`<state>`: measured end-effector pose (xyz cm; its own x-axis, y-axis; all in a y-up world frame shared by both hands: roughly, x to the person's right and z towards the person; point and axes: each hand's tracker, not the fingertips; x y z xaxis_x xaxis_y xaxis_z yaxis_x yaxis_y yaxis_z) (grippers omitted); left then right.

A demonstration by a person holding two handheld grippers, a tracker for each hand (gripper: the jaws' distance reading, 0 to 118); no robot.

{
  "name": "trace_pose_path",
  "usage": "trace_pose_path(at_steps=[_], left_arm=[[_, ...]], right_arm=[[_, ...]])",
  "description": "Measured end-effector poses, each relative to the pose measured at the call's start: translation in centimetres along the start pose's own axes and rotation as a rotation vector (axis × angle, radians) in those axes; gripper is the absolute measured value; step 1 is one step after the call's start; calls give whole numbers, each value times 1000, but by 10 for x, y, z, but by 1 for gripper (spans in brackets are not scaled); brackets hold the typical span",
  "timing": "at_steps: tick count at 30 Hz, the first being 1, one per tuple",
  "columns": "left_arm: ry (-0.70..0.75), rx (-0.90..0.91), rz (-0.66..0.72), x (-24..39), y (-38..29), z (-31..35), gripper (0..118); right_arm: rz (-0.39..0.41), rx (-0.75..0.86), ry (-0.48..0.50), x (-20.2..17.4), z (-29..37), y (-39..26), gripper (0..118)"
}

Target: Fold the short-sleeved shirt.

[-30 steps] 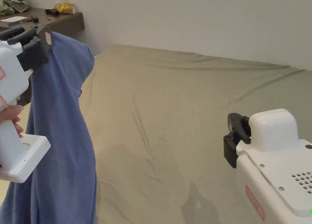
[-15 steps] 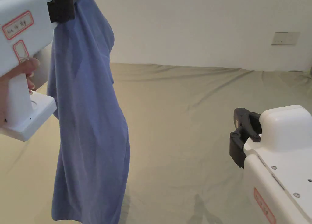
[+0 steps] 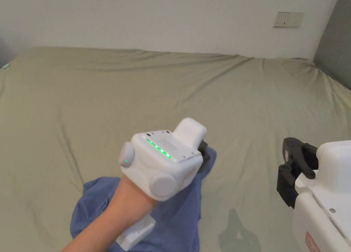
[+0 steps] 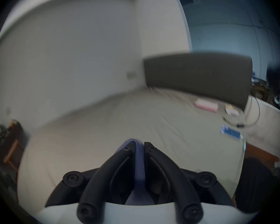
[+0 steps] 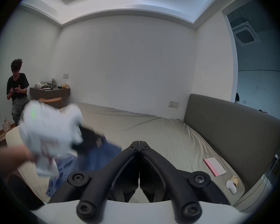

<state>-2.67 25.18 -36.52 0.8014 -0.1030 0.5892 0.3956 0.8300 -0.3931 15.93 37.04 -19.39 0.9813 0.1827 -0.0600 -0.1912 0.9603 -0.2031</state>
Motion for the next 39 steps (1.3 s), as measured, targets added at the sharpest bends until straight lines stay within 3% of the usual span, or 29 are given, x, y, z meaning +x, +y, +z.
trace_pose_path(at_steps=[5, 11, 12, 15, 16, 18, 22, 25, 27, 30, 32, 34, 35, 38, 39], left_arm=[[-123, -285, -24, 69, -89, -72, 9], [-97, -257, -8, 89, -104, -59, 11], [-108, -261, 11, 86, -101, -57, 21], [-131, -224, 98, 70, -88, -29, 102], [-127, -182, 131, 63, -84, -15, 111], [-93, -53, 212, 44, -73, 26, 111], [123, 169, 311, 0, -46, 122, 111], [343, 313, 287, -19, -24, 192, 111], [570, 335, 197, -19, -7, 228, 111], [683, 428, 157, -17, 4, 273, 106], [710, 480, 157, -11, 4, 291, 84], [776, 485, 133, -5, 2, 300, 42], [782, 476, 122, -4, -1, 300, 28], [781, 486, 143, 0, -6, 303, 0], [789, 484, 166, 1, -7, 303, 0]], right_arm=[[-9, -68, -11, 14, -23, -20, 1], [-22, -114, -9, 17, -37, -34, 1], [-27, -118, -5, 16, -38, -35, 1], [-22, -113, 9, 10, -33, -31, 1], [-15, -107, 12, 9, -30, -28, 1], [-6, -91, 19, 6, -23, -22, 1], [10, -39, 37, -2, -10, -2, 1], [32, 19, 65, -15, -1, 16, 1], [55, 73, 88, -25, 2, 26, 1], [96, 93, 95, -42, 5, 41, 1], [99, 120, 111, -52, 11, 49, 1], [95, 147, 129, -61, 18, 57, 1], [97, 158, 136, -67, 21, 60, 1], [107, 182, 149, -80, 28, 63, 1], [114, 187, 163, -84, 28, 63, 1]])
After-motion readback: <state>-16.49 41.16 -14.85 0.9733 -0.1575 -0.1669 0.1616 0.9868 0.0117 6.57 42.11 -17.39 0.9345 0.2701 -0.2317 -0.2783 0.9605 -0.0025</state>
